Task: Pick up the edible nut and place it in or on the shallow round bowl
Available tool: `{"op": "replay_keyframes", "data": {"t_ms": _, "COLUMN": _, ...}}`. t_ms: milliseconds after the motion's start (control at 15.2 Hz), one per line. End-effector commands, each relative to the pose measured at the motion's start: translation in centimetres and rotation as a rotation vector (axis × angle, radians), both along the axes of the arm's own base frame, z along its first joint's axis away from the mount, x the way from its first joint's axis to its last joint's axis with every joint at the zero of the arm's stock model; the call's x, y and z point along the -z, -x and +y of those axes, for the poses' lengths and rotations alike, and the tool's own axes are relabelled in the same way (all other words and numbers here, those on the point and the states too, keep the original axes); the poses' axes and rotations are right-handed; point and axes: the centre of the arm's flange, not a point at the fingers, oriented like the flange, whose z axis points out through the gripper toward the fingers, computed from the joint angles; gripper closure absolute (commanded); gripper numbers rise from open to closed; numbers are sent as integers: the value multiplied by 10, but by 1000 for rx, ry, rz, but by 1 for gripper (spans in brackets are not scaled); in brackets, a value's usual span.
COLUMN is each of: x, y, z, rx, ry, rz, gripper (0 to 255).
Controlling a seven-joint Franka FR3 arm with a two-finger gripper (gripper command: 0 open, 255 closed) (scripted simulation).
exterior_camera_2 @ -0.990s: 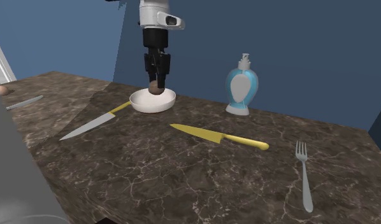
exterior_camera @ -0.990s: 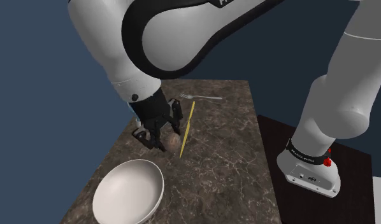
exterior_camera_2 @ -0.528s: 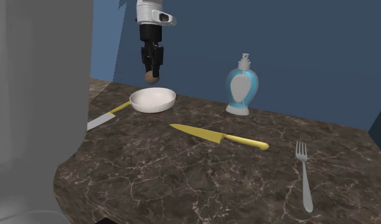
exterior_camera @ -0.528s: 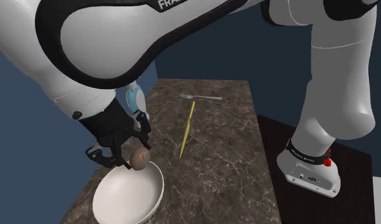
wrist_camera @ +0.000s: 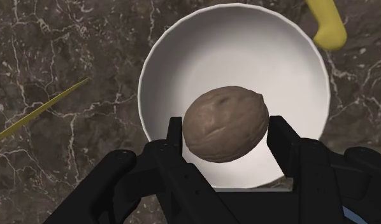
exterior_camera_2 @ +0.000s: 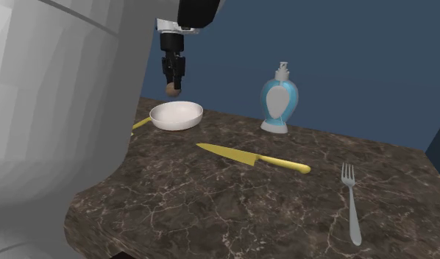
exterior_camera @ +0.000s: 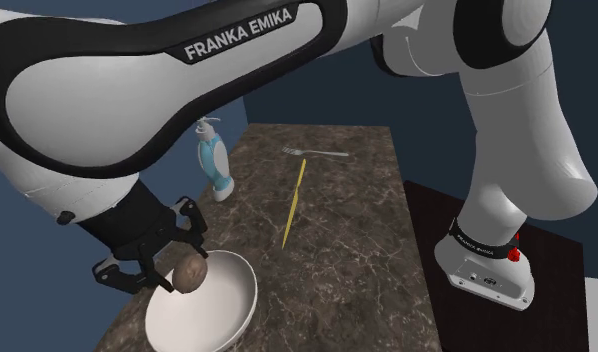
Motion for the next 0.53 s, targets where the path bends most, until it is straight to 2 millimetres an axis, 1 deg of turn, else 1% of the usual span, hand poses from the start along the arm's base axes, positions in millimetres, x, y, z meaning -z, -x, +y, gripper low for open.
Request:
{"op": "replay_keyframes", "data": {"t_ms": 0, "x": 11, "y": 0, "z": 1, "rx": 0, "ry": 0, "rz": 0, "gripper": 255}}
{"op": "replay_keyframes", "data": {"t_ms": 462, "x": 48, "y": 0, "z": 1, "rx": 0, "ry": 0, "rz": 0, "gripper": 255}}
